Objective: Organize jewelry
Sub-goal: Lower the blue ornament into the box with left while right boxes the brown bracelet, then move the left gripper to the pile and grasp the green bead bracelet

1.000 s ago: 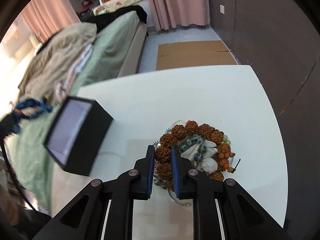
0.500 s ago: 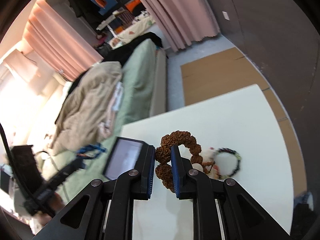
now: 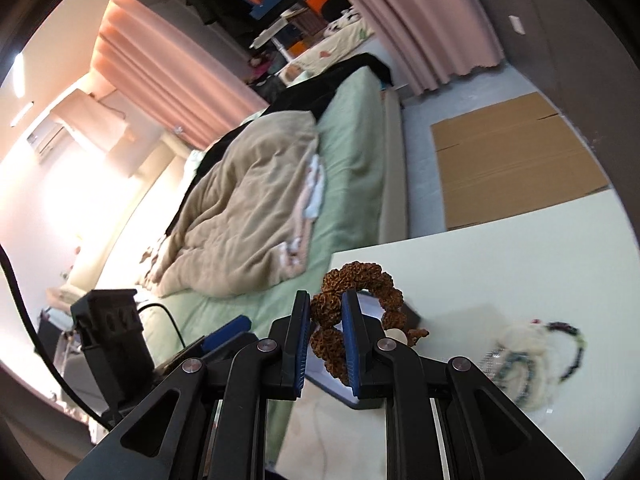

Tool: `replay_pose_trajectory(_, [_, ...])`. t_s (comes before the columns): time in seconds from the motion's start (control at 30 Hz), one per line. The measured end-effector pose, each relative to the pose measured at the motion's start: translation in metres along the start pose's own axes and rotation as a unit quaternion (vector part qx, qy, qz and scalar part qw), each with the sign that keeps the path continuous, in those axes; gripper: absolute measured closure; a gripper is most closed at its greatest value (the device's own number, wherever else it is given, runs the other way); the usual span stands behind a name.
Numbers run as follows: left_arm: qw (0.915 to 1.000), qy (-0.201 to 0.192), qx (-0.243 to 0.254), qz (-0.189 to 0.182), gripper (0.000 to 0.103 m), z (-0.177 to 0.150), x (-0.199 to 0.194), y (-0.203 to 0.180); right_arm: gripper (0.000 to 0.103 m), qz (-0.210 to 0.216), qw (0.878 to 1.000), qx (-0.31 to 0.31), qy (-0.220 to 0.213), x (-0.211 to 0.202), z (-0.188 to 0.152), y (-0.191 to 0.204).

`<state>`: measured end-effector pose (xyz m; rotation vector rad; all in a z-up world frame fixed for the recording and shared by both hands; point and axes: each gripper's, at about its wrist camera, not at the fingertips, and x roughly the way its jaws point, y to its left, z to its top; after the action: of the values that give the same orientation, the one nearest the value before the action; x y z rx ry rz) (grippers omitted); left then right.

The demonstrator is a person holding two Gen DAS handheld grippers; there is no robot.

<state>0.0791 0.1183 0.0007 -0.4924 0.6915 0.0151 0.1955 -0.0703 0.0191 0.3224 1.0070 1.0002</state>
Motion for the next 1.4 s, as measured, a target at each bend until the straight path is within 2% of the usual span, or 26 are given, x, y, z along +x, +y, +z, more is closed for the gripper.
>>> replay_pose_trajectory(0.2, [0.9997,-0.014,-0.012,0.013,0.018,0.005,-0.013,0.014,0.086,0.001,1.000,-0.012,0.018,0.026,0.001,0.015])
replay_pose_trajectory(0.27, [0.9996,-0.015,-0.019,0.016,0.018,0.006,-0.015,0.019,0.085,-0.005,1.000,-0.010,0.029,0.035,0.000,0.017])
replay_pose_trajectory(0.33, [0.9994,-0.015,-0.025,0.016,0.018,0.006,-0.018,0.022,0.083,0.010,0.999,0.000,0.051,0.044,-0.004,0.015])
replay_pose_trajectory(0.37, [0.9994,-0.016,-0.027,0.017,0.018,0.006,-0.019,0.023,0.081,0.015,0.998,0.004,0.057,0.047,-0.005,0.014])
replay_pose_trajectory(0.4, [0.9993,-0.017,-0.027,0.018,0.018,0.006,-0.021,0.023,0.073,0.017,0.998,0.008,0.059,0.046,-0.006,0.012])
replay_pose_trajectory(0.43, [0.9994,-0.017,-0.025,0.018,0.018,0.006,-0.022,0.021,0.059,0.008,0.998,0.009,0.054,0.042,-0.007,0.011])
replay_pose_trajectory(0.5, [0.9995,-0.015,-0.021,0.019,0.018,0.004,-0.022,0.019,0.042,-0.002,0.999,0.010,0.038,0.028,-0.008,0.006])
replay_pose_trajectory(0.67, [0.9998,-0.003,-0.011,0.016,0.018,0.001,-0.016,0.008,0.037,-0.023,0.999,0.017,0.014,-0.010,-0.012,-0.006])
replay_pose_trajectory(0.73, [0.9999,0.000,-0.005,0.012,0.018,-0.001,-0.014,0.001,0.024,-0.047,0.999,0.022,0.004,-0.029,-0.016,-0.016])
replay_pose_trajectory(0.77, [0.9999,0.002,-0.002,0.011,0.018,-0.002,-0.013,-0.004,0.023,-0.061,0.998,0.023,0.001,-0.036,-0.017,-0.021])
replay_pose_trajectory(1.0, [0.9995,0.014,0.030,0.000,0.018,-0.008,-0.003,-0.041,0.022,-0.114,0.992,0.051,-0.009,-0.075,-0.031,-0.053])
replay_pose_trajectory(1.27, [0.9971,0.045,0.060,-0.018,0.018,-0.024,0.024,-0.082,0.022,-0.134,0.986,0.095,-0.031,-0.103,-0.044,-0.084])
replay_pose_trajectory(1.4, [0.9941,0.063,0.086,-0.021,0.026,-0.036,0.040,-0.102,0.023,-0.137,0.983,0.114,-0.039,-0.117,-0.050,-0.103])
